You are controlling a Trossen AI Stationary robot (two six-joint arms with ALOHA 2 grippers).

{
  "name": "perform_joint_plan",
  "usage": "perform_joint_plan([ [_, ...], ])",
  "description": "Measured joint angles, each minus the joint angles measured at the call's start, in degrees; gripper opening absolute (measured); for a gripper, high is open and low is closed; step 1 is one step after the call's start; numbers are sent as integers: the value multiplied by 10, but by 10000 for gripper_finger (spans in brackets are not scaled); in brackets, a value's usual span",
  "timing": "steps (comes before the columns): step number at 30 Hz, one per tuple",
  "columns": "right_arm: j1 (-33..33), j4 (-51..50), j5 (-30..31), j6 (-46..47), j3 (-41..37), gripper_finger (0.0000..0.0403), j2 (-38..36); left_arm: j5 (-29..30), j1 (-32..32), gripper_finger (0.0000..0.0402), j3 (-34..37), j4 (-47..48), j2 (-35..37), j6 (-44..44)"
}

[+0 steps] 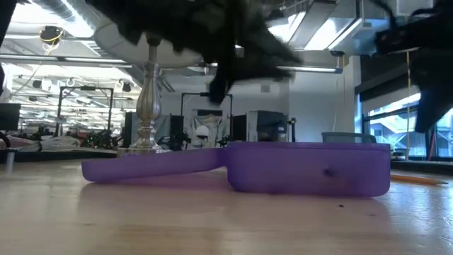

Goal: Pick & place school supplies into a supply box
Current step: Put the orange pencil into the purple supply box

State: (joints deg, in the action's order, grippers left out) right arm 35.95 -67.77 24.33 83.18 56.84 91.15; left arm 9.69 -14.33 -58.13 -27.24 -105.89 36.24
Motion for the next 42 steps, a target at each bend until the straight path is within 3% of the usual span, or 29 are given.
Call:
perform_joint_plan([
  [4, -53, 5, -8, -67, 0, 145, 0, -70, 0, 82, 0, 29, 68, -98],
  [7, -104, 12, -32, -131, 0, 145, 0, -89, -7, 82, 0, 96, 121, -161],
  [15, -250, 77, -61, -302, 0, 145, -16, 23, -45, 81, 0, 306, 223, -283],
  [20, -342, 173, -105, -428, 1, 145, -23, 78, -69, 82, 2, 367, 234, -286],
  [26, -406, 218, -94, -479, 1, 145, -19, 83, -98, 79, 61, 341, 235, -267],
  [33, -435, 212, -94, -475, 1, 145, -19, 24, -116, 81, 124, 250, 238, -255],
  [42, -461, 208, -115, -490, 0, 145, -16, 55, -153, 77, 145, 212, 239, -234],
])
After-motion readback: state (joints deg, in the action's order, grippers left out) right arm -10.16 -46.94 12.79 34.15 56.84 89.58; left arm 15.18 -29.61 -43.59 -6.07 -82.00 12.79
